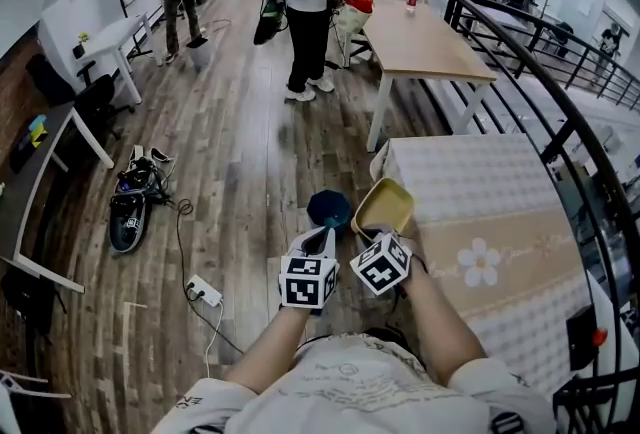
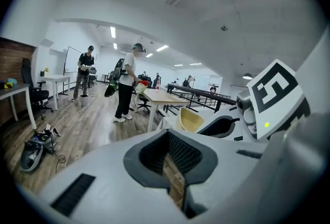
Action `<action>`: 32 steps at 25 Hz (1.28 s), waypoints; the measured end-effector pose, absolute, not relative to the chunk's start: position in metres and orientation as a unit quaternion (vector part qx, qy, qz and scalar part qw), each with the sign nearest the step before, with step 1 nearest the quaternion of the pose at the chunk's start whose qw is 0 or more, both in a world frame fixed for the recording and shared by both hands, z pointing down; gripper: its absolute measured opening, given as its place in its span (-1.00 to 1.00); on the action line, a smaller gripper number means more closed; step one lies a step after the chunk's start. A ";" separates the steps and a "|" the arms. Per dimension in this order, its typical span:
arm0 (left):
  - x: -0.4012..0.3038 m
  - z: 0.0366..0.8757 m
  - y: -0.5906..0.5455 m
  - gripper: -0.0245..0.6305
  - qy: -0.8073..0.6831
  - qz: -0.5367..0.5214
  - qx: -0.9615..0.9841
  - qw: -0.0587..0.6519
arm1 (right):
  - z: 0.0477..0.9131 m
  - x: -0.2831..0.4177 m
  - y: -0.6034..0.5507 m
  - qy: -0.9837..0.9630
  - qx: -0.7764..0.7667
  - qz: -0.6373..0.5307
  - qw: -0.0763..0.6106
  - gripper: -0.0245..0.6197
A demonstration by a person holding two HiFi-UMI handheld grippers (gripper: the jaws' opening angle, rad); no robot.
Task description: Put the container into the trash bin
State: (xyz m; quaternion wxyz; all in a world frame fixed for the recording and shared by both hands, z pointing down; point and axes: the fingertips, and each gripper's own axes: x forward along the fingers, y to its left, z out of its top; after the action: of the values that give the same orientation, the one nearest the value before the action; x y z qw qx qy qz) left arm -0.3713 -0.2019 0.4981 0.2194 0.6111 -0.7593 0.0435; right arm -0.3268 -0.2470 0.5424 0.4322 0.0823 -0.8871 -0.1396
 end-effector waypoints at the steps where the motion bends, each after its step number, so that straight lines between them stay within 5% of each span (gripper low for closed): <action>1: -0.376 0.499 -0.201 -0.91 -0.758 0.044 0.611 0.222 | 0.542 -0.332 -0.246 -0.887 0.082 -0.139 0.432 -0.87; 15: -0.441 0.527 -0.230 -0.91 -0.762 0.054 0.598 0.241 | 0.579 -0.400 -0.273 -0.884 0.052 -0.128 0.447 -0.87; 32: -0.554 0.569 -0.392 -0.91 -0.769 0.085 0.557 0.301 | 0.635 -0.505 -0.430 -0.872 -0.018 -0.096 0.479 -0.87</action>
State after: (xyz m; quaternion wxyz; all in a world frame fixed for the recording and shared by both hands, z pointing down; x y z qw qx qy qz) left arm -0.5541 -0.3923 0.5685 0.3007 0.5572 -0.7694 0.0849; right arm -0.5049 -0.4298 0.6353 0.4793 -0.0175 -0.8723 -0.0957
